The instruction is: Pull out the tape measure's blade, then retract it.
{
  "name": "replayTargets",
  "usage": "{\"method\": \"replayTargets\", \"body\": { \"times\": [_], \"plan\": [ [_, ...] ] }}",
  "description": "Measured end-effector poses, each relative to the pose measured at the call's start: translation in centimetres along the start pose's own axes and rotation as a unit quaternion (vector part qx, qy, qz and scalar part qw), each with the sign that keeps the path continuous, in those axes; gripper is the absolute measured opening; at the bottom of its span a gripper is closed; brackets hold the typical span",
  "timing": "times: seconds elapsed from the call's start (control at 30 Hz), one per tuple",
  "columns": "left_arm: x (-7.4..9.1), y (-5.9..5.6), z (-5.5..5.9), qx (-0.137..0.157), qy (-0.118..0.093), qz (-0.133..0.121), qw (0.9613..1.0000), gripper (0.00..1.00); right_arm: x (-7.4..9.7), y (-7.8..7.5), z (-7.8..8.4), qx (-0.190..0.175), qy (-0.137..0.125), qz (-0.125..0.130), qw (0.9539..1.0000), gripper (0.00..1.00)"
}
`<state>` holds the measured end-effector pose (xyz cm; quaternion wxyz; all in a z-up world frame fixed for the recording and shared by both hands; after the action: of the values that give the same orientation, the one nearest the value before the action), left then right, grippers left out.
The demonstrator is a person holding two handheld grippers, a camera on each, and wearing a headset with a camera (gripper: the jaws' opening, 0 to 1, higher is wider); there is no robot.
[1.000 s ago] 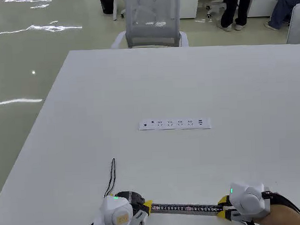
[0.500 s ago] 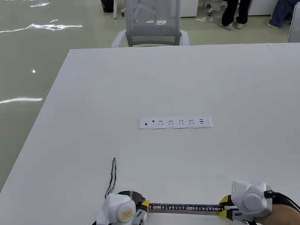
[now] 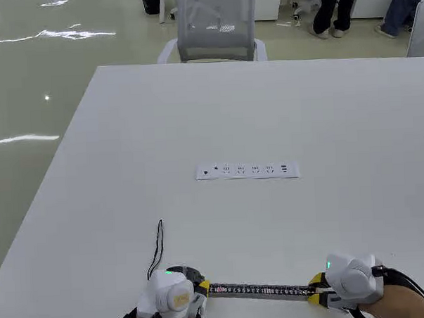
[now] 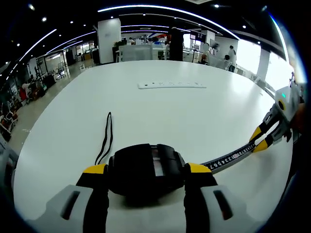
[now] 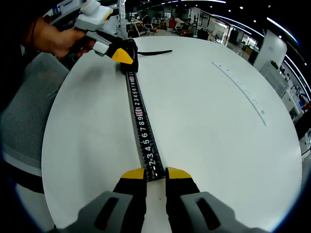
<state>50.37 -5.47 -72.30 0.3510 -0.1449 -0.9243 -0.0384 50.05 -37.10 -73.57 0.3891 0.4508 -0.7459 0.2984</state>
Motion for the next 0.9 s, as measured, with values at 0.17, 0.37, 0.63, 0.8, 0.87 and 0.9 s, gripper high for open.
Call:
{"method": "replayTargets", "body": {
  "times": [0.17,0.37,0.63,0.8,0.87,0.9],
  "plan": [
    [0.04,0.07,-0.09,-0.002,0.003,-0.001,1.0,0.58,-0.06,-0.01,-0.08,0.004,0.004,0.0,1.0,0.13],
    [0.06,0.16,-0.14,-0.002,0.005,0.002,1.0,0.58,-0.07,-0.03,-0.15,0.005,0.005,0.0,1.0,0.13],
    [0.09,0.17,-0.17,-0.003,0.002,0.004,1.0,0.58,-0.1,-0.08,-0.14,0.005,0.008,0.002,1.0,0.13],
    [0.06,0.18,-0.21,-0.002,0.005,0.005,1.0,0.58,0.0,-0.02,-0.25,0.002,0.01,0.002,0.9999,0.13],
    [0.09,0.21,-0.2,-0.001,0.005,0.006,1.0,0.58,-0.04,-0.12,-0.18,-0.003,0.009,-0.001,1.0,0.13],
    [0.09,0.22,-0.19,-0.001,0.005,0.007,1.0,0.58,-0.07,-0.15,-0.14,-0.001,0.009,-0.001,1.0,0.13]
  ]
}}
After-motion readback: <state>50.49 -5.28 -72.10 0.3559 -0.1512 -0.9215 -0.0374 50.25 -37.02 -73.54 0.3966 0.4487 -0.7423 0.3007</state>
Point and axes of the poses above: the centre of the closed fingertips' face, and the gripper's own axes: x roughly backward along the fingers, y roughly to its left, z roughly out of its underside, the point moved 9 cm from there along x, roughly backward along the fingers, and after that the axes turned 4 degrees about z, right-handed, at the moved point
